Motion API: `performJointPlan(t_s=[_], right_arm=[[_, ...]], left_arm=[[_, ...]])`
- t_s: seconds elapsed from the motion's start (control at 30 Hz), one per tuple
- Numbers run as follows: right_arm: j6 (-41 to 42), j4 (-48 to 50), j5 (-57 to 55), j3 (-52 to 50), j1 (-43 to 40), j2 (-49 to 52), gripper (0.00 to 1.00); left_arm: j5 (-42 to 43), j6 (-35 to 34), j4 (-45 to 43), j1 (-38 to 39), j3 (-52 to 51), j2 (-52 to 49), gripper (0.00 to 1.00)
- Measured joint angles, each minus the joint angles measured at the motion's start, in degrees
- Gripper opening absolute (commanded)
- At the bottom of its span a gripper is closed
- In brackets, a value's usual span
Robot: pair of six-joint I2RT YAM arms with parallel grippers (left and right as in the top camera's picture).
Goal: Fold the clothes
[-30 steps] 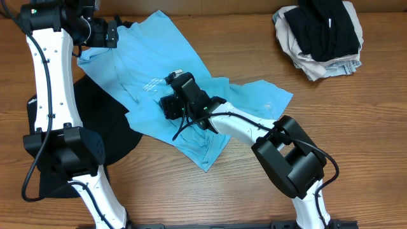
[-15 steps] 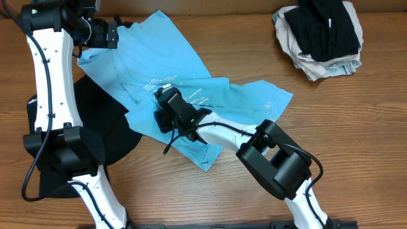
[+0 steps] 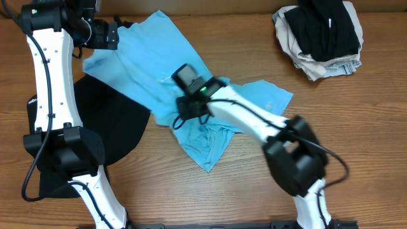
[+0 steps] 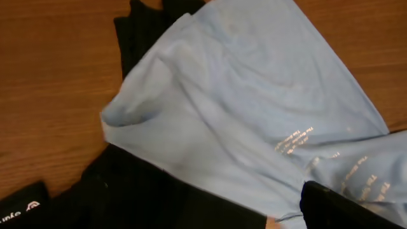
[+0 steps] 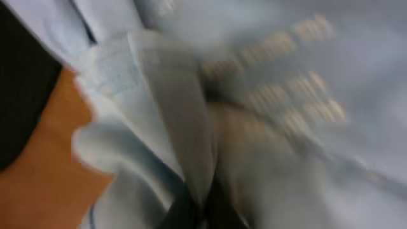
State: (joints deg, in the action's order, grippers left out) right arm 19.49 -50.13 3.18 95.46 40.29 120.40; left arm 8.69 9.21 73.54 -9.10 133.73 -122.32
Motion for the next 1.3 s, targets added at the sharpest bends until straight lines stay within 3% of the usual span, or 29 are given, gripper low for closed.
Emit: performJointPlan(t_s=[0.2, 0.3, 0.43, 0.57, 0.7, 0.8, 0.93, 1.0, 1.13, 1.3], right_arm=[[0.0, -24.5, 2.3, 0.7, -4.4, -12.7, 0.04], [0.1, -31.2, 2.4, 0.7, -5.3, -16.8, 0.04], [2.9, -31.5, 2.1, -4.3, -5.4, -21.8, 0.04], [6.7, -29.1, 1.0, -16.1, -5.5, -29.1, 0.06], [9.5, -24.8, 1.0, -27.7, -7.0, -38.3, 0.21], [10.7, -23.6, 1.3, -33.2, -9.9, -43.5, 0.24], [11.2, -24.0, 1.3, -35.3, -13.8, -45.2, 0.37], [11.1, -23.7, 1.3, -35.4, -15.0, -45.2, 0.49], [11.6, -22.3, 1.4, -35.5, -15.9, -45.2, 0.59], [11.5, -19.9, 1.4, -35.5, -16.3, -45.2, 0.69]], left_arm=[[0.0, 0.0, 5.1, 0.0, 0.0, 0.0, 0.94], [0.0, 0.0, 8.3, 0.0, 0.0, 0.0, 0.93], [0.4, 0.1, 13.0, 0.0, -0.1, 0.0, 0.89], [1.0, 0.9, 16.5, 0.0, -0.1, 0.0, 0.84], [4.3, 3.1, 19.3, 0.0, -0.2, 0.0, 0.86], [7.2, 5.2, 20.6, 0.5, -0.2, 0.0, 0.87], [9.2, 7.6, 21.2, 3.6, -0.2, 0.0, 0.90], [9.4, 9.2, 21.1, 7.1, -0.2, 0.0, 0.92], [5.6, 11.1, 16.9, 15.0, -2.8, 0.0, 0.95], [-1.9, 12.8, 9.2, 22.0, -12.5, 0.0, 0.90]])
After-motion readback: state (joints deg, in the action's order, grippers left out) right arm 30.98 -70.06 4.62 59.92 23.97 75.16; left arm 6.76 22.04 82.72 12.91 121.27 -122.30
